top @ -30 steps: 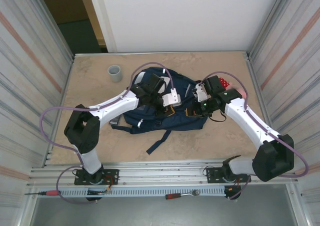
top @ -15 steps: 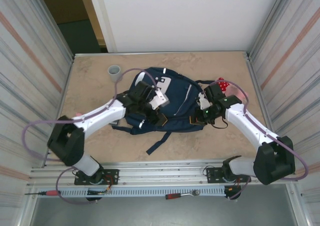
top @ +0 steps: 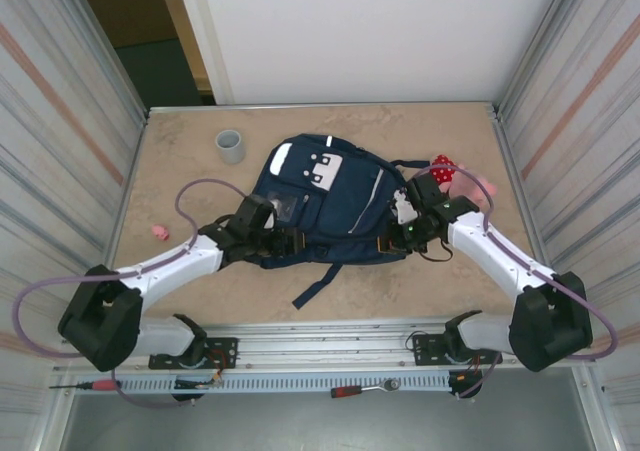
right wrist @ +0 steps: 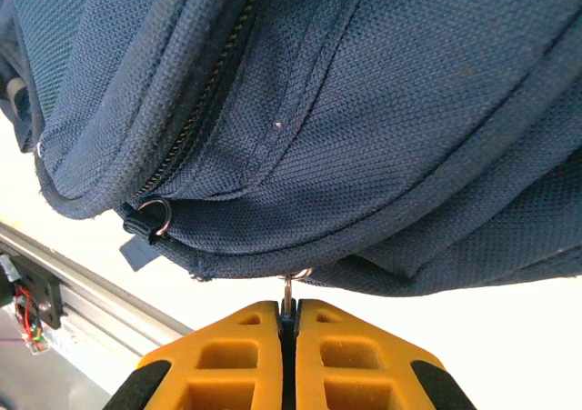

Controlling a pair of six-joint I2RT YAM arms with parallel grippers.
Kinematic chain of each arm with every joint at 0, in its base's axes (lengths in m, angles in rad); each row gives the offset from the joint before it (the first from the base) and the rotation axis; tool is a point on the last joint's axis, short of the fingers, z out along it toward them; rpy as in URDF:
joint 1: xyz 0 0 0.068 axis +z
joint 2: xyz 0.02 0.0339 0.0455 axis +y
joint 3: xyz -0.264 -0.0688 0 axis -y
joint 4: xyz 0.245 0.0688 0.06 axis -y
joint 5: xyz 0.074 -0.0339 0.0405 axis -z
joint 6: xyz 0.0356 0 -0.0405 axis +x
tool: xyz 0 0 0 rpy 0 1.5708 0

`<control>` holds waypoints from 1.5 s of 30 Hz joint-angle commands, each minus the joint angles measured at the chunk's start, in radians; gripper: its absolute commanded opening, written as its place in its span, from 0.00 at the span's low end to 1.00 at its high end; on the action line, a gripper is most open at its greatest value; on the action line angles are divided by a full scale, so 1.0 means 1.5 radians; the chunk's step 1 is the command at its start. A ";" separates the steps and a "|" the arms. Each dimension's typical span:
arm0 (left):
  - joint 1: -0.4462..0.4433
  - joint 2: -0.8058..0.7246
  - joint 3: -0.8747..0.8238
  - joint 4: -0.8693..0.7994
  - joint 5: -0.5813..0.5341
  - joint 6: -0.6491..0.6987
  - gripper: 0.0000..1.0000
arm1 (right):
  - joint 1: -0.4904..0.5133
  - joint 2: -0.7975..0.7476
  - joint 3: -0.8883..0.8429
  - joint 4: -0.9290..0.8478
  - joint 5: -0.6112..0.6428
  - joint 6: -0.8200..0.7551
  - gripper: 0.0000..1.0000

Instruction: Pack the student bag

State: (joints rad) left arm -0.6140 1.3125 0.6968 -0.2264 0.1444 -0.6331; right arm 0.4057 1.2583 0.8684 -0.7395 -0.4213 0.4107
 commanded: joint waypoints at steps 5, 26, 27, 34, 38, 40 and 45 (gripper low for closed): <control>0.080 0.108 0.052 0.142 -0.012 0.014 0.77 | 0.059 -0.025 -0.024 0.039 0.015 0.057 0.00; 0.106 0.190 0.236 0.104 0.083 -0.115 0.78 | 0.176 0.103 0.044 0.216 0.090 0.143 0.00; 0.087 0.173 0.212 0.101 0.087 -0.156 0.77 | 0.178 0.104 0.047 0.212 0.094 0.141 0.00; -0.023 0.137 0.088 0.225 0.081 -0.442 0.72 | 0.188 0.108 0.049 0.204 0.099 0.137 0.00; -0.059 0.181 0.079 0.326 0.082 -0.517 0.66 | 0.194 0.104 0.047 0.196 0.104 0.133 0.00; -0.066 0.213 0.085 0.363 0.098 -0.538 0.64 | 0.194 0.100 0.045 0.193 0.104 0.131 0.00; -0.078 0.261 0.089 0.438 0.106 -0.571 0.44 | 0.196 0.090 0.042 0.184 0.107 0.124 0.00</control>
State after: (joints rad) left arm -0.7185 1.6810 0.8162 0.3328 0.2886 -1.4158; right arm 0.6891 1.4086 0.9073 -0.4648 -0.2764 0.6174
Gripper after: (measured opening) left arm 0.480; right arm 0.059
